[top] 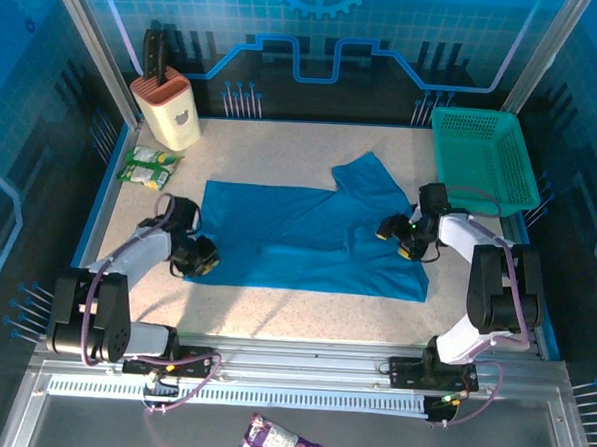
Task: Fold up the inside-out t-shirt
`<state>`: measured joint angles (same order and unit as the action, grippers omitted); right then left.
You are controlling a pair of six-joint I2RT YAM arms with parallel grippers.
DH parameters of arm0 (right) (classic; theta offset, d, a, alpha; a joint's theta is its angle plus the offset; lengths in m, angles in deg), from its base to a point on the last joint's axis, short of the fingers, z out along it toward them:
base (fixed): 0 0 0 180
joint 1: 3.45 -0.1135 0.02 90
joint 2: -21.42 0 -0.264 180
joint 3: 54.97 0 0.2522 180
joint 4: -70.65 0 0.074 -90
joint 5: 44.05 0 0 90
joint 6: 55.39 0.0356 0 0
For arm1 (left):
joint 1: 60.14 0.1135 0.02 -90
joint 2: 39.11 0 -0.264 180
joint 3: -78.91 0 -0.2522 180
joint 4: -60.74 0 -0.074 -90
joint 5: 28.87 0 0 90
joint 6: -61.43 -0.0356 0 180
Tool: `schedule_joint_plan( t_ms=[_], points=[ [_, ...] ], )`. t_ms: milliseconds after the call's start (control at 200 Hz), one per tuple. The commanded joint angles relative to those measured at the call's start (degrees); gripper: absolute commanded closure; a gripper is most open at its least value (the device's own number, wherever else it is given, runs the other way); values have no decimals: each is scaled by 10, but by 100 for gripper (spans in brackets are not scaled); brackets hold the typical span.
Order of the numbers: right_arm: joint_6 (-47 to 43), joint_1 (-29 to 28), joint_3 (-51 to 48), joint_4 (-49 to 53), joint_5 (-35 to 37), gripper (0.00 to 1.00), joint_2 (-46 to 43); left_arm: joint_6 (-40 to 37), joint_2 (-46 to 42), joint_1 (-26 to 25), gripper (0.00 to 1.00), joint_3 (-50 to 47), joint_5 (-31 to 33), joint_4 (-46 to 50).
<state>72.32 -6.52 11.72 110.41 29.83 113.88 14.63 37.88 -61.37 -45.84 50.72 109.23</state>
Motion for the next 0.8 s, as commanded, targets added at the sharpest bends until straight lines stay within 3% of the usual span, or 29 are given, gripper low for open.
schedule_joint_plan(
  t_ms=[0,140,335,650,795],
  points=[
    [-24,-27,38,-19,-80,27,3,-26,21,1,82,74,-8,15],
    [-24,-35,48,-55,-121,27,48,-51,115,-4,86,137,-4,-2],
    [-25,-16,40,-34,-65,27,83,-58,184,-3,88,149,50,-7],
    [-19,-4,-46,-4,-40,26,19,-50,143,17,88,59,73,-20],
    [-27,-8,-31,22,-51,28,-18,-64,118,18,88,65,67,-13]
  ],
)
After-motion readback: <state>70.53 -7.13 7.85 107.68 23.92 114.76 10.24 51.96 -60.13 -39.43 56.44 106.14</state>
